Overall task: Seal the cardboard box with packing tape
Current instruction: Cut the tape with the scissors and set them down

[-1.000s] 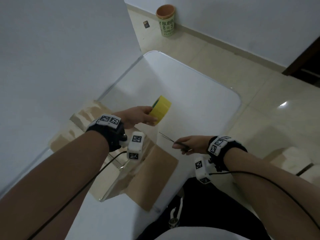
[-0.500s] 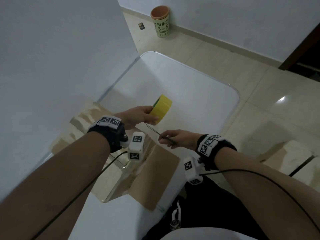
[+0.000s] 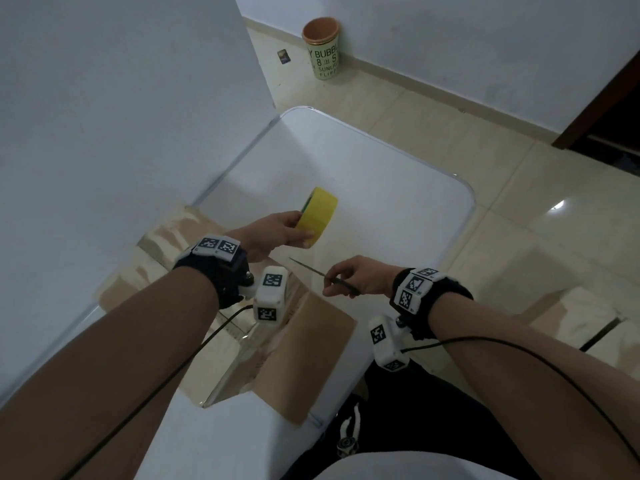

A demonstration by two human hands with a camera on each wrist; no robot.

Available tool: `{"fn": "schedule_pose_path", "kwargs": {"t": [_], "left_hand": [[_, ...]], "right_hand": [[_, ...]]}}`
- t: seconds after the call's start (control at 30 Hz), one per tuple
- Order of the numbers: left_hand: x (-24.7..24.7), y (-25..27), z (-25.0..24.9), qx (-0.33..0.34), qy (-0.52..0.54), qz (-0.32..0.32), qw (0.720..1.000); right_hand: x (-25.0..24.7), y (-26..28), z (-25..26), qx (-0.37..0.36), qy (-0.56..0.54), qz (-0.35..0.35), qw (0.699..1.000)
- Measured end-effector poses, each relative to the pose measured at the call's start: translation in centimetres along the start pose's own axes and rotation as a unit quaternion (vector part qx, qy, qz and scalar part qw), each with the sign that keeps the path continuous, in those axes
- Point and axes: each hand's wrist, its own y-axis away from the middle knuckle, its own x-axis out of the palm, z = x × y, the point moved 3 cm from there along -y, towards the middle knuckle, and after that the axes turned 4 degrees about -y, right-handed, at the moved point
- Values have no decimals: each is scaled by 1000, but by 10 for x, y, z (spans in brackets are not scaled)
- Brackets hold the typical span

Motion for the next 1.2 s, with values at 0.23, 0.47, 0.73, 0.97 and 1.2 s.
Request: {"fn": "schedule_pose_path", "kwargs": {"t": [0.23,0.47,0.73,0.97,1.2], "left_hand": [[-22,-2,5,24,47,-73,996],[-37,14,-7,33,5,-75,997],[-43,14,-19,-5,-116,-79,990],[-37,-8,-36,3,-280,-71,957],[-40,-19,-36,64,-364,-117,922]], "right_hand": [[-40,-10,-28,131,117,-147,973],[-65,-53,-15,139,365,-211,896],[-85,-60,38,-135,147,-414,888],[-67,-33,136,-214,363,-184,888],[-68,-27,128,-127,329,-138,925]]}}
